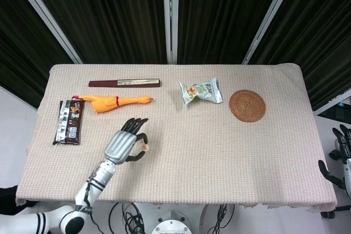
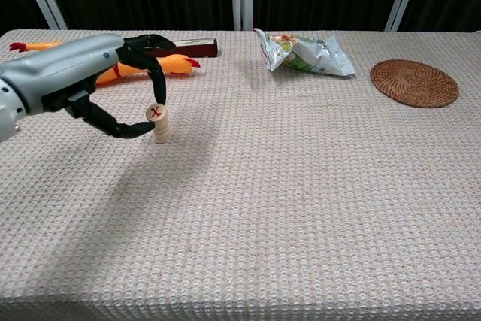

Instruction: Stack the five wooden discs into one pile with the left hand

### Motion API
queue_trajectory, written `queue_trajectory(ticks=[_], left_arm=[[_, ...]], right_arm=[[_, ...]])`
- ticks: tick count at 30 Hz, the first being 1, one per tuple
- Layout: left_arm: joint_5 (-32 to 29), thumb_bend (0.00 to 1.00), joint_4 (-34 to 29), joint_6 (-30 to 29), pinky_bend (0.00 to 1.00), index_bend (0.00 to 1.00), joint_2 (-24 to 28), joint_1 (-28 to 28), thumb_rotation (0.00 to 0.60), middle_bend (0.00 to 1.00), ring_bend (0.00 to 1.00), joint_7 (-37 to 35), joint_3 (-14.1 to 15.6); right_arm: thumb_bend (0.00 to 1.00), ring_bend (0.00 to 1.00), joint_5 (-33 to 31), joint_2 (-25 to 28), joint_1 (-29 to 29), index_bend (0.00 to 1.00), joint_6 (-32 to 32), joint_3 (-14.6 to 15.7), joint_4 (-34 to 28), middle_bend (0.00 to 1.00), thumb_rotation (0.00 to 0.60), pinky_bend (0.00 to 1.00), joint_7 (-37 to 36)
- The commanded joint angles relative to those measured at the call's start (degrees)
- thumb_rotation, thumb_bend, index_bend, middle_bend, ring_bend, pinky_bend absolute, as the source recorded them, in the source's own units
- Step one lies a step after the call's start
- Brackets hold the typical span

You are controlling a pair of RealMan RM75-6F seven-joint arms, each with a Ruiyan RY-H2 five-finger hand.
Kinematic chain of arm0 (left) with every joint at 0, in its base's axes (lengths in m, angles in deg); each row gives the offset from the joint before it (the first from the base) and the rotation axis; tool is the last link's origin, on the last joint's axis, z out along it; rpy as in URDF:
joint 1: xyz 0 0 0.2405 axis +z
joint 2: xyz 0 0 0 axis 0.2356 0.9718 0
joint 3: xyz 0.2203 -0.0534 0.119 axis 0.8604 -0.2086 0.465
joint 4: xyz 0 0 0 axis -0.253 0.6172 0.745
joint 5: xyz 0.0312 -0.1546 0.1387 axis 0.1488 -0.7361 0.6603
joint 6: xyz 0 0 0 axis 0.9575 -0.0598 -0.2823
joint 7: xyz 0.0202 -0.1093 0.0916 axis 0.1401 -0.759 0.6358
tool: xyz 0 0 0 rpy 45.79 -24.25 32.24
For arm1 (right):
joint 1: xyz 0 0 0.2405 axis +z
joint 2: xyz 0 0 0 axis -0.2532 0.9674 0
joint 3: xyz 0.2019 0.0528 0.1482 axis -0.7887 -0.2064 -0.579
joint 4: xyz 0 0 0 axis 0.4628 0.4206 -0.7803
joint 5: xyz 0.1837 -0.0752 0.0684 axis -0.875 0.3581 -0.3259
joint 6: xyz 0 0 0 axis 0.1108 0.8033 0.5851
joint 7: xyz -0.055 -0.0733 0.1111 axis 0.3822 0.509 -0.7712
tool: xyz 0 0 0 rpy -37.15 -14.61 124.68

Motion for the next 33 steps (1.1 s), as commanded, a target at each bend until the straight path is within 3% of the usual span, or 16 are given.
queue_trajectory(ticks=[1,10,24,33], left_arm=[[-3.8,0.31,2.24,2.85,0.0,0.51,-1.18,-2.51,0.6,0.03,0.0,0.82,-2.48],[-9.71,0.31,5.83,5.7,0.0,0.51,-2.38,-5.51,0.6,0.03,0.0,1.54,-4.43],[-14.2,0.31,7.63,5.99,0.0,0.51,-2.77,-7.15,0.6,0.03,0.0,3.54,-3.52],[-16.07,0.31,8.13,6.87,0.0,0.51,-2.58,-7.3,0.6,0.03,0.0,0.54,-3.56]], right_arm=[[0.28,0.0,-0.21,-0.14,0.11,0.0,0.18,-0.07,-0.05,0.0,0.6,0.0,0.34],[0.28,0.0,-0.78,-0.09,0.41,0.0,0.86,-0.21,0.05,0.0,0.6,0.0,0.29],[0.28,0.0,-0.71,0.08,0.15,0.0,0.37,-0.14,-0.06,0.0,0.6,0.0,-0.1],[0.28,0.0,-0.29,0.17,0.28,0.0,0.53,0.04,0.07,0.0,0.6,0.0,-0.42]])
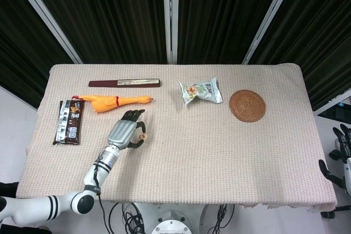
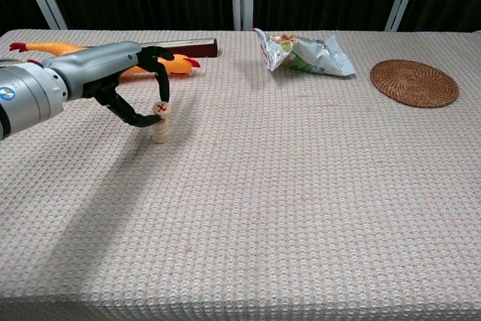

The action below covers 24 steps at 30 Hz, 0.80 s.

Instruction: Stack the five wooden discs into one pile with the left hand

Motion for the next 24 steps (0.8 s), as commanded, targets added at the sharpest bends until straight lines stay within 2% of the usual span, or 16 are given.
queue_trajectory(ticks=[1,24], left_arm=[[-0.39,0.31,0.29,0.68,0.0,0.51,-0.05,0.07,0.6,0.03,0.0,-2.05,0.02],[0.44,0.31,3.2,1.03,0.0,0.5,-0.45,-0.28,0.6,0.03,0.0,-5.68,1.2]], right_arm=[[0.28,0.0,0.48,0.18,0.11,0.0,0.14,0.22,0.07,0.0,0.6,0.0,-0.48],[0.28,0.0,-0.24,-0.11,0.24,0.0,0.26,-0.09,0.13,0.0,0.6,0.0,0.57]])
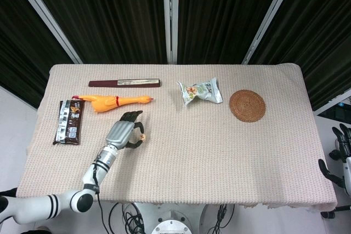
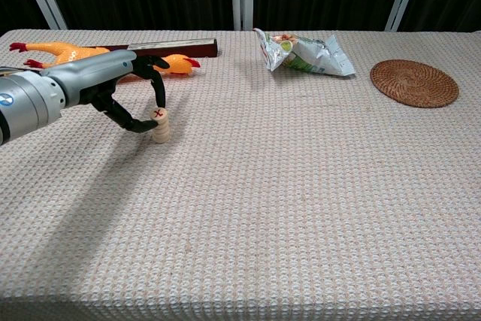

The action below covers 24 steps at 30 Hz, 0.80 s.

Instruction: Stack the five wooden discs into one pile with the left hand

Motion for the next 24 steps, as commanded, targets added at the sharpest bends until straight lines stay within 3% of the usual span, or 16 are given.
queue_trajectory(ticks=[1,24], left_arm=[[0.09,0.31,0.11,-0.05,0.0,0.5,0.0,-0.04,0.6,0.03,0.0,-0.15,0.04],[-0.3,0.31,0.2,0.44,0.0,0.43,0.73,0.02,0.6,0.03,0.0,-1.49,0.58]], right_arm=[[0.28,0.0,-0.02,-0.01,0.01,0.0,0.02,0.0,-0.02,0.0,0.6,0.0,0.0],[0.28,0.0,-0.12,0.06,0.03,0.0,0.19,0.08,-0.25,0.0,0.6,0.0,-0.28]])
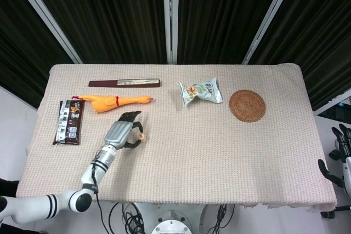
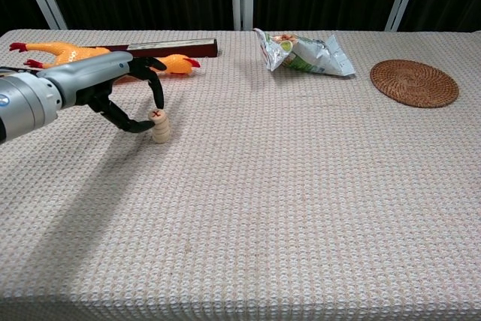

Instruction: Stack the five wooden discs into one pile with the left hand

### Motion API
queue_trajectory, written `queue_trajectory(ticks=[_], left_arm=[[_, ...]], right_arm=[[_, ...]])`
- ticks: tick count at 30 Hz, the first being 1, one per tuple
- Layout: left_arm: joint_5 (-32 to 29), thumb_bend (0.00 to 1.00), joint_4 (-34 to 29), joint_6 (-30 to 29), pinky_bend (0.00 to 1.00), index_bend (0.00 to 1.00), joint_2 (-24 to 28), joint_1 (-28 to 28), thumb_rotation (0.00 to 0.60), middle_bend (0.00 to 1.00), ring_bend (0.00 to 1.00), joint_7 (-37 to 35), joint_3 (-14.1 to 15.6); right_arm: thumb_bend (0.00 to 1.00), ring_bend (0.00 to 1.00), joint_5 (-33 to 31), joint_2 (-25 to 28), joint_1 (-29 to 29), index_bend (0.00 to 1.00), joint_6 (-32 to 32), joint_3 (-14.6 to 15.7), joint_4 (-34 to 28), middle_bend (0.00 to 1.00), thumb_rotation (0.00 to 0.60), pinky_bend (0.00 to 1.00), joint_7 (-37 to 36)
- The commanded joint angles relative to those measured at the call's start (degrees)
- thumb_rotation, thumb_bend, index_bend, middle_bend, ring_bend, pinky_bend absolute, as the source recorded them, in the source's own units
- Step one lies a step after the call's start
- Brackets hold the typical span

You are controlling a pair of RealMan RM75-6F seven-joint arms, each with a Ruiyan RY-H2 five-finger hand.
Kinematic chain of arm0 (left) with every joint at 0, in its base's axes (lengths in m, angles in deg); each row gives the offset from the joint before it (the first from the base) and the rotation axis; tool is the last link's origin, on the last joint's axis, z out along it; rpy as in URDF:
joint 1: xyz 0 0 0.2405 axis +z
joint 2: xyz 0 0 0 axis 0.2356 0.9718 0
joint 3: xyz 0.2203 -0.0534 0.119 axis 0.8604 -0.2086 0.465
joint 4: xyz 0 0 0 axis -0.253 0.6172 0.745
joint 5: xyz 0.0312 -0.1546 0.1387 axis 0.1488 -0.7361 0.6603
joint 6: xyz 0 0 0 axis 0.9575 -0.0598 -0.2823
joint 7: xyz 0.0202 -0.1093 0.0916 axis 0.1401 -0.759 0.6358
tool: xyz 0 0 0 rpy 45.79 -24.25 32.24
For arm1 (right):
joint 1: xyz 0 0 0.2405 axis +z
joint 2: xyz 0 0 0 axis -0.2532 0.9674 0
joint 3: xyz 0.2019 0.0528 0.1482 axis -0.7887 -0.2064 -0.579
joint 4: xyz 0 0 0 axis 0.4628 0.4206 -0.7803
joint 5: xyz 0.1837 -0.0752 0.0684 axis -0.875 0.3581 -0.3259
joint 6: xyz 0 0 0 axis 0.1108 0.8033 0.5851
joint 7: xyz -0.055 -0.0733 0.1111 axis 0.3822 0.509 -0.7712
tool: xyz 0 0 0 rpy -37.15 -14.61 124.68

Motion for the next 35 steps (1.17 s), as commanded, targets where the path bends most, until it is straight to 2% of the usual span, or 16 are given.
queue_trajectory(ticks=[1,6,11,14,17,18,21,23,25,31,35], left_arm=[[-0.13,0.31,-0.23,0.12,0.0,0.43,0.22,-0.01,0.6,0.03,0.0,0.13,0.13],[-0.05,0.31,-1.43,-0.09,0.0,0.42,1.09,0.23,0.6,0.03,0.0,0.17,0.39],[1.39,0.31,-5.91,-2.54,0.0,0.33,4.44,1.63,0.6,0.02,0.0,1.49,1.39],[4.2,0.31,-10.27,-6.94,0.0,0.27,8.55,4.09,0.6,0.02,0.0,3.44,3.08],[10.73,0.3,-13.47,-15.23,0.0,0.22,12.71,8.34,0.6,0.01,0.0,5.25,5.73],[14.58,0.29,-13.69,-19.6,0.0,0.2,13.85,10.51,0.6,0.01,0.0,5.62,7.09],[23.93,0.18,-11.09,-30.76,0.0,0.16,15.73,16.19,0.6,0.01,0.0,5.82,10.33],[27.43,0.05,-8.66,-35.59,0.0,0.13,16.85,19.07,0.6,0.01,0.0,5.69,11.81],[28.84,0.0,-7.0,-38.44,0.0,0.11,18.73,21.7,0.6,0.01,0.0,5.11,13.13],[28.93,0.0,-4.88,-41.91,0.0,0.1,22.32,26.4,0.6,0.01,0.0,2.48,13.89],[28.79,0.0,-4.51,-41.85,0.0,0.1,23.19,28.1,0.6,0.01,0.0,0.87,14.05]], right_arm=[[0.28,0.0,0.03,0.0,0.02,0.0,0.08,0.05,0.01,0.0,0.6,0.0,0.04],[0.28,0.0,0.12,-0.04,-0.03,0.0,-0.11,0.04,0.01,0.0,0.6,0.0,0.07],[0.28,0.0,0.12,-0.07,-0.08,0.0,-0.25,0.01,0.07,0.0,0.6,0.0,0.15],[0.28,0.0,0.19,-0.07,-0.05,0.0,-0.2,0.04,0.13,0.0,0.6,0.0,0.18],[0.28,0.0,0.4,-0.2,0.01,0.0,-0.25,0.06,0.15,0.0,0.6,0.0,0.51],[0.28,0.0,0.73,-0.38,0.1,0.0,-0.35,0.08,0.1,0.0,0.6,0.0,0.82],[0.28,0.0,2.7,-1.35,0.48,0.0,-0.62,0.59,0.18,0.0,0.6,0.0,2.66],[0.28,0.0,3.86,-1.83,0.8,0.0,-0.15,1.18,0.16,0.0,0.6,0.0,4.09],[0.28,0.0,4.47,-2.31,1.16,0.0,0.64,1.64,-0.13,0.0,0.6,0.0,5.99],[0.28,0.0,4.39,-2.97,1.74,0.0,2.24,2.12,-1.5,0.0,0.6,0.0,9.53],[0.28,0.0,3.9,-3.17,2.22,0.0,3.25,2.08,-1.89,0.0,0.6,0.0,10.66]])
